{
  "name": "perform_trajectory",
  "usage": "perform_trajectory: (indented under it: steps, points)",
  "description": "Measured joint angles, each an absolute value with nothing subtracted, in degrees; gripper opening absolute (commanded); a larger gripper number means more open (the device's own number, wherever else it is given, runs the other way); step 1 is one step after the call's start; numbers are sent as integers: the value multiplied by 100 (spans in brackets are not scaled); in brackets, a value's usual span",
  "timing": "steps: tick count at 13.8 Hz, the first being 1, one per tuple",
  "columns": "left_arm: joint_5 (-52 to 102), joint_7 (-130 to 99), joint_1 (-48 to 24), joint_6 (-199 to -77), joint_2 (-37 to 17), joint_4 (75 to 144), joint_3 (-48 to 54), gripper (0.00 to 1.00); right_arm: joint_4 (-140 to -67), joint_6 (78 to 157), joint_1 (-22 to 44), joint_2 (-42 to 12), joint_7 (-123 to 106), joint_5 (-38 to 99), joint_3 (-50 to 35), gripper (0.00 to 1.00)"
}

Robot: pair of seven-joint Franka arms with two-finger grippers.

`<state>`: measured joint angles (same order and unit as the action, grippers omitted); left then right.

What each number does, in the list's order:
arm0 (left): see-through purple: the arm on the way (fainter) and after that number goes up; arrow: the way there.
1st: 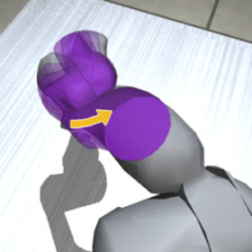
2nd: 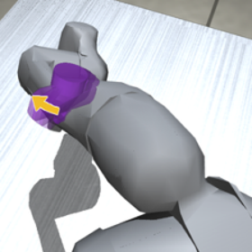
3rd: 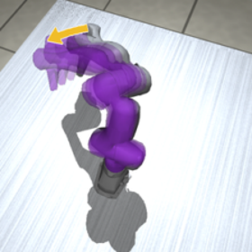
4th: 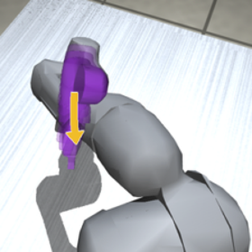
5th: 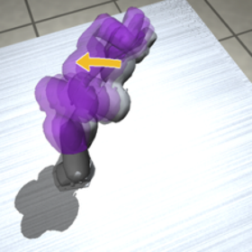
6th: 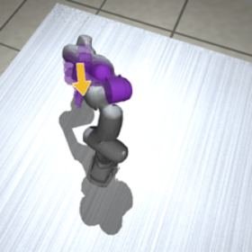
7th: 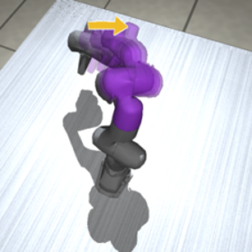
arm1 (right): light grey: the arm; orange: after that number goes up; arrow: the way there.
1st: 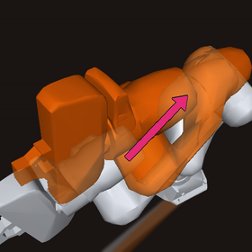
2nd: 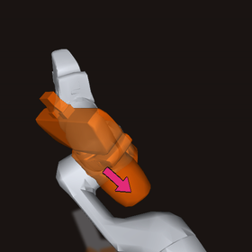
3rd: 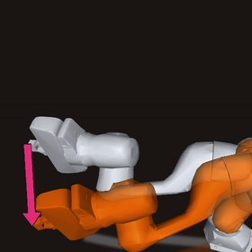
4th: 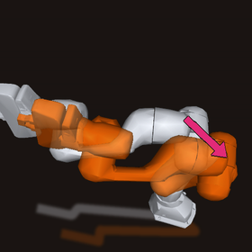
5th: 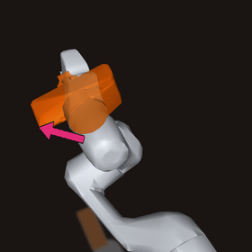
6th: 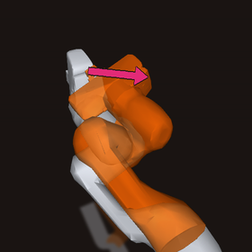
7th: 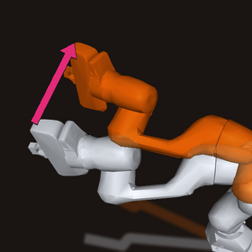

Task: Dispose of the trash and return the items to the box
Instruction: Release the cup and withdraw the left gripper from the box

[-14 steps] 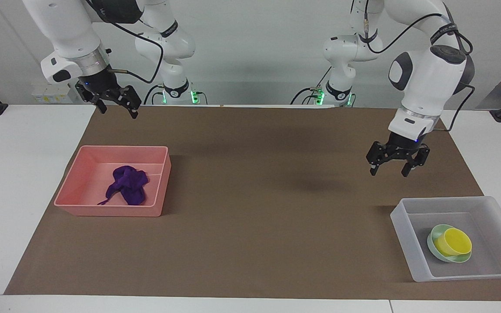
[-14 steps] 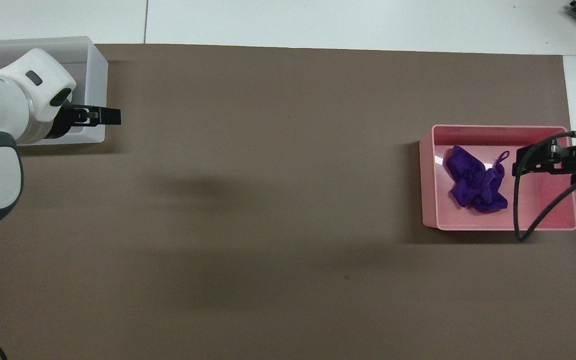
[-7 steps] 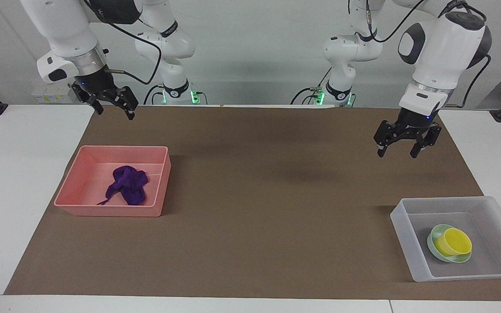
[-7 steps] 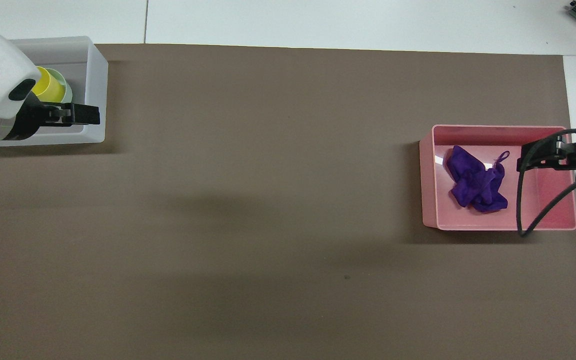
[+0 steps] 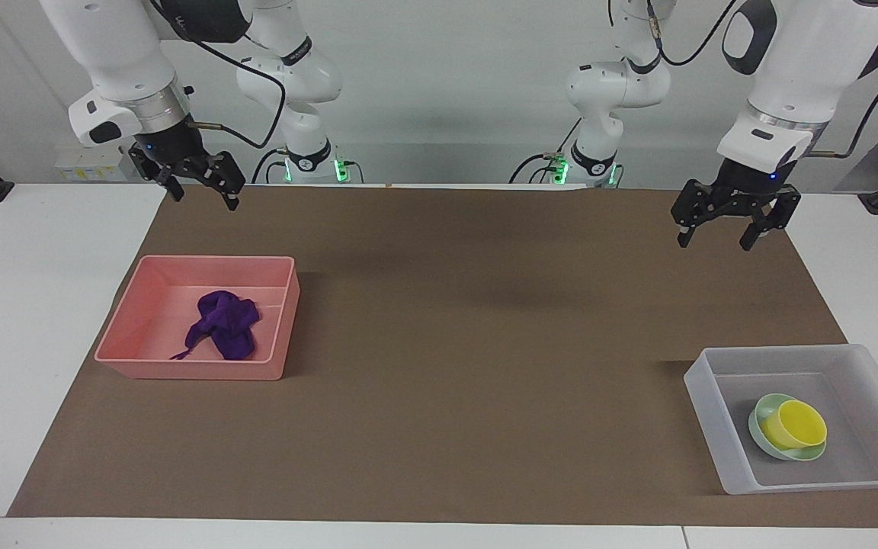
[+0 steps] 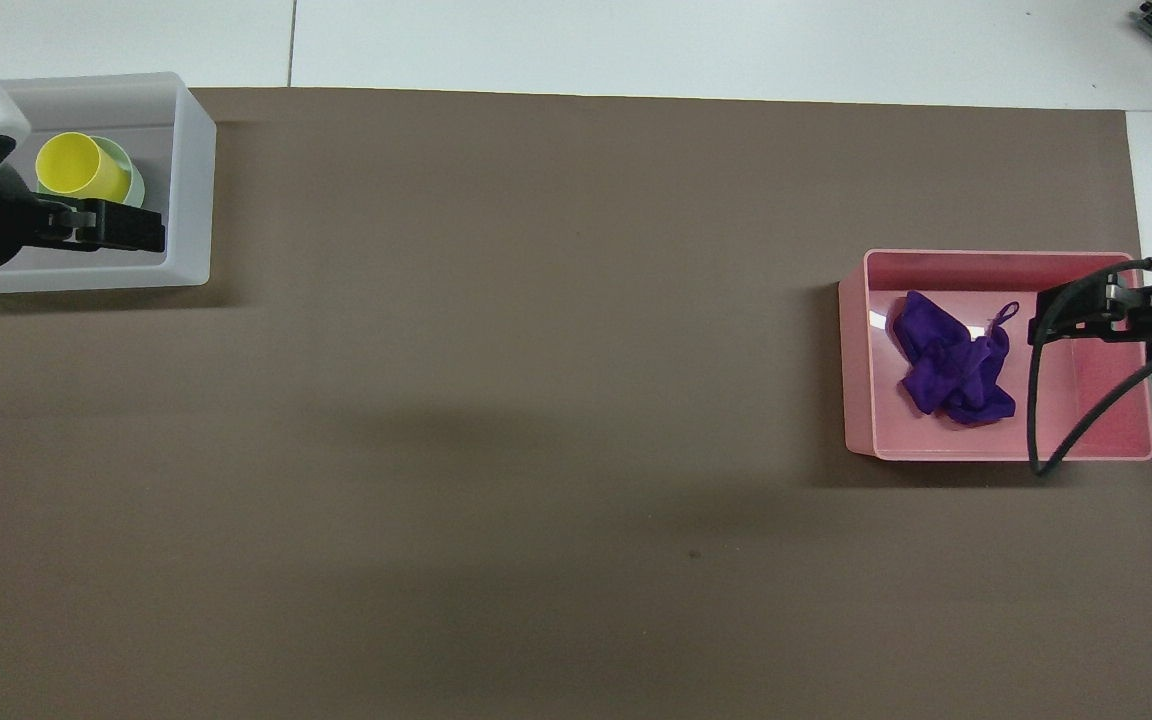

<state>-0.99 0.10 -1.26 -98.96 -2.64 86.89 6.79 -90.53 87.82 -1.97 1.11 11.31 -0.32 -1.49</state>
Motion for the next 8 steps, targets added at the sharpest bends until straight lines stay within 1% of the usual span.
perform_trajectory:
  steps: [5,8]
  points:
    - [-111,420,-128,-9204,-271,8487,643,100,-9059,8782,-189,116,1124,-32,-153,100]
    - [-110,551,-143,-8916,-113,8464,531,100,-9059,8782,-188,117,1123,-32,-155,100]
